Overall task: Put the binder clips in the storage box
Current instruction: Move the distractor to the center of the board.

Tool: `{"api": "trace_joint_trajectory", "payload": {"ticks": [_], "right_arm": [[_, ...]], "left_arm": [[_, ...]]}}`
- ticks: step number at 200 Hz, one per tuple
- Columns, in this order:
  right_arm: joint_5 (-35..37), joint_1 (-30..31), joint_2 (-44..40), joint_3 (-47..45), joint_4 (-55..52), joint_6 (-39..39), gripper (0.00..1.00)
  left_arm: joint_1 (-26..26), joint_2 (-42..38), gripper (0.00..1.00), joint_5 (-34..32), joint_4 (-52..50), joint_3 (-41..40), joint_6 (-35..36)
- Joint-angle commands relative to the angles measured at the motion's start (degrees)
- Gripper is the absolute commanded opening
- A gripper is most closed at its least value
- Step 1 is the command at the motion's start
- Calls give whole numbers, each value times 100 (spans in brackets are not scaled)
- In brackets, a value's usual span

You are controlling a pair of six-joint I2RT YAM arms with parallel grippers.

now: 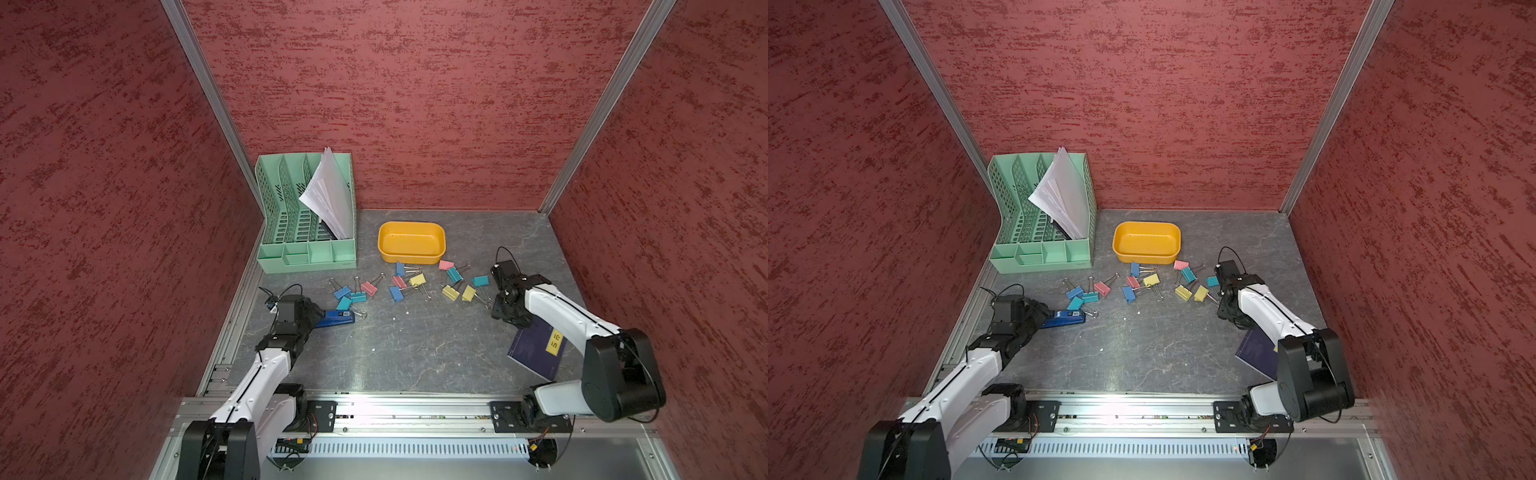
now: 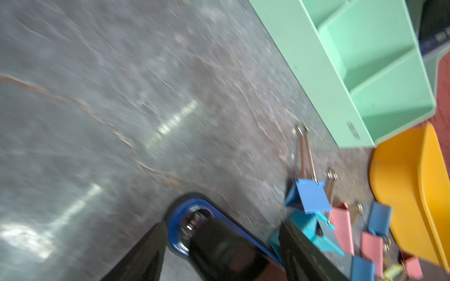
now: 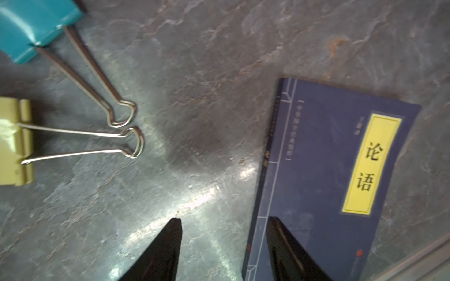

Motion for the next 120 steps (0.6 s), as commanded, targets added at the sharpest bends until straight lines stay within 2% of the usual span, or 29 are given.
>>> {"api": "trace_joint_trajectory", "payload": {"ticks": [1,12,20,46,58,73,93,120], "right_arm": [[-322,274,-195,227,186,-93,61],[-368,401,-294,228,171,-114,61],[-396,452,-386,214,151,-115,61],[-670,552,-454,57,321,-226,62],[-797,564,-346,-8,463,-280,62],[-939,562,-130,-38,687,-334,62],[-1154,569,119,-29,937,-376,62],[-1224,571,215,-2,1041,-470,62]], "left_arm": [[587,165,76,392,71,330,414],[686,34,71,782,-109,516,616],[396,-235,70,829,-415,617,682],[-1694,-1605,74,-385,-1727,967,450],[-2519,-1787,74,-510,-1828,1030,123],[-3243,-1293,73,-233,-1437,1020,-226],[-4214,-149,72,-305,-517,1078,-534],[-4510,1052,55,-447,404,1229,-671]]}}
